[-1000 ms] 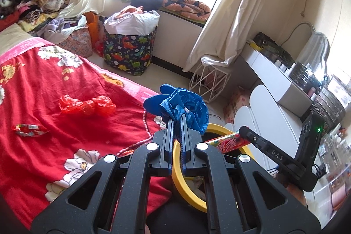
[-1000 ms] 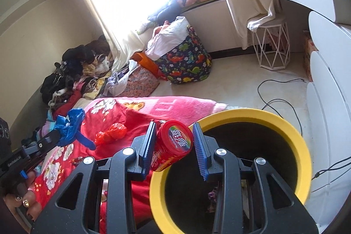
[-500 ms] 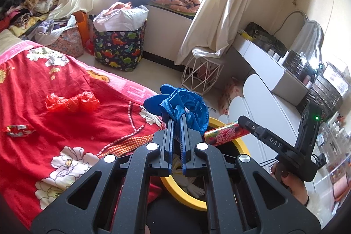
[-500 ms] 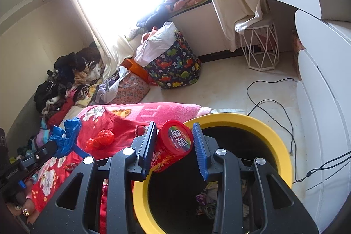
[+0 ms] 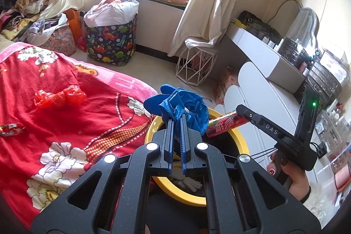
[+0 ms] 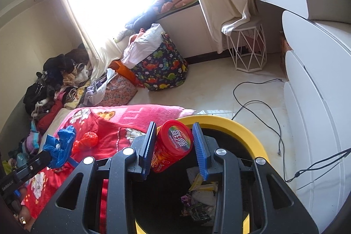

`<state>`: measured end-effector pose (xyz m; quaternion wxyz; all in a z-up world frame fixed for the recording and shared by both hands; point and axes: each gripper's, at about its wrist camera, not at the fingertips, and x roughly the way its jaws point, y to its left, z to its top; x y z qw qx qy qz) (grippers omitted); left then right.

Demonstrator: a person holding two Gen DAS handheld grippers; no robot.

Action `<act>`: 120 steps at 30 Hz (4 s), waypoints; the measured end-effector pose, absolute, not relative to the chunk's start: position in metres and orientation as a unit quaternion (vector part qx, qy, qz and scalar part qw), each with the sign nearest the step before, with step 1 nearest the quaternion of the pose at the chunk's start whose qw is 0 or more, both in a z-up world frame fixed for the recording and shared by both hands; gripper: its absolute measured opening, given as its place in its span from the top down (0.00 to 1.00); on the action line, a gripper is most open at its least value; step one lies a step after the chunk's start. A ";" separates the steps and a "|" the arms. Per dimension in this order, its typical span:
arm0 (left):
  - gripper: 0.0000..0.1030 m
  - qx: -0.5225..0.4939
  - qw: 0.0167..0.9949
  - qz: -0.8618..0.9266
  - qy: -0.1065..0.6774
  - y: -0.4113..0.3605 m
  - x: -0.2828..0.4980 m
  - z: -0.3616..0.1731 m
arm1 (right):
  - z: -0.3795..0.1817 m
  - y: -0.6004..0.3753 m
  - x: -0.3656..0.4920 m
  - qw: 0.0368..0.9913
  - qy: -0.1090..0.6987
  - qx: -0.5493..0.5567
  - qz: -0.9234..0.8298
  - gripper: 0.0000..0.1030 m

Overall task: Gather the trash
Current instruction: 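Open the right tool while the left tool opens, dropping can and bag into the bin, then move both open tools back over the bed toward the red items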

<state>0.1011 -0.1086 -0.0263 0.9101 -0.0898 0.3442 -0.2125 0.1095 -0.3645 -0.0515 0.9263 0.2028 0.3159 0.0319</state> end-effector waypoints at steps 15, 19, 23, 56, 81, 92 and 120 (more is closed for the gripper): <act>0.98 -0.069 0.898 -0.228 0.369 -0.131 0.102 -0.044 | -0.064 -0.379 0.109 0.925 0.324 0.200 0.006 0.69; 0.98 -0.062 0.894 -0.233 0.378 -0.138 0.103 -0.049 | -0.067 -0.380 0.111 0.923 0.330 0.197 0.001 0.69; 0.98 -0.056 0.890 -0.236 0.386 -0.146 0.102 -0.056 | -0.071 -0.383 0.112 0.920 0.336 0.199 -0.001 0.69; 0.98 -0.022 0.842 -0.280 0.461 -0.188 0.105 -0.106 | -0.083 -0.396 0.113 0.914 0.344 0.215 -0.023 0.64; 0.11 -0.049 0.887 -0.197 0.414 -0.141 0.107 -0.071 | -0.054 -0.379 0.101 0.925 0.321 0.205 -0.007 0.17; 0.11 -0.065 0.910 -0.155 0.380 -0.100 0.103 -0.050 | -0.037 -0.342 0.102 0.932 0.310 0.183 0.034 0.16; 0.11 -0.141 0.932 0.002 0.333 0.046 0.107 -0.043 | -0.022 -0.207 0.141 0.920 0.331 0.125 0.165 0.13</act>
